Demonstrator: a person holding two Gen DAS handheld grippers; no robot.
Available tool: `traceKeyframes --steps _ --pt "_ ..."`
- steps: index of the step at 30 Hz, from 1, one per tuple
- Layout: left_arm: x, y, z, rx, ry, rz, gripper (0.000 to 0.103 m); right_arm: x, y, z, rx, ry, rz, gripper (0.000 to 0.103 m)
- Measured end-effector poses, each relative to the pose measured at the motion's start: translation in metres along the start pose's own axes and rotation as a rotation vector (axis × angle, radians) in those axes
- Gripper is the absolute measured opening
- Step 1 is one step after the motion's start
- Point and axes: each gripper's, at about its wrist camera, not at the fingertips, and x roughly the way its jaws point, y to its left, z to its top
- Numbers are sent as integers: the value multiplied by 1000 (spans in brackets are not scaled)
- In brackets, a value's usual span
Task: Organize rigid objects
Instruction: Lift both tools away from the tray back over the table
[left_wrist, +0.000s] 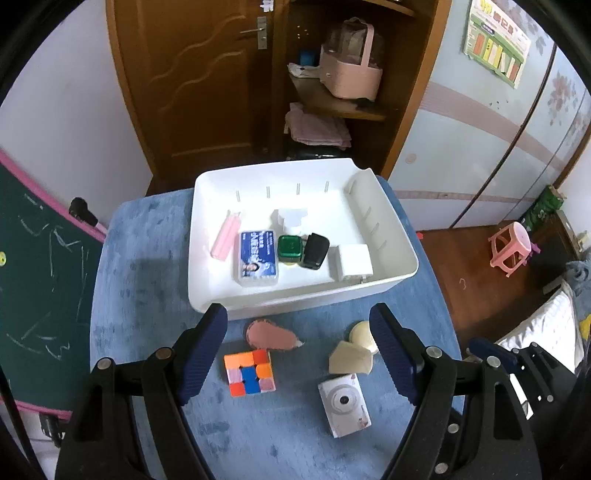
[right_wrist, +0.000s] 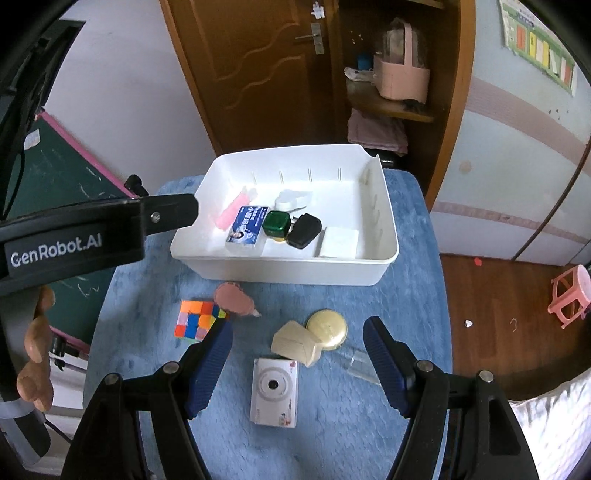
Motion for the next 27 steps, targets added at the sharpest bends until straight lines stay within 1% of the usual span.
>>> traceKeyframes --steps 9,12,16,22,27 --pt "-5 9 -27 -22 -13 19 82 0 1 -28 -20 2 -16 74" --pt "-2 11 -37 -27 -14 40 82 1 1 -41 -28 -10 -36 74" --pt "5 19 -48 -60 -3 47 82 4 -5 -57 -32 -25 -57 74" --pt "23 32 -64 -110 42 55 82 16 -16 -76 -22 -25 -32 74" --pt "42 39 -74 -141 91 58 82 37 -24 -93 0 13 4 74"
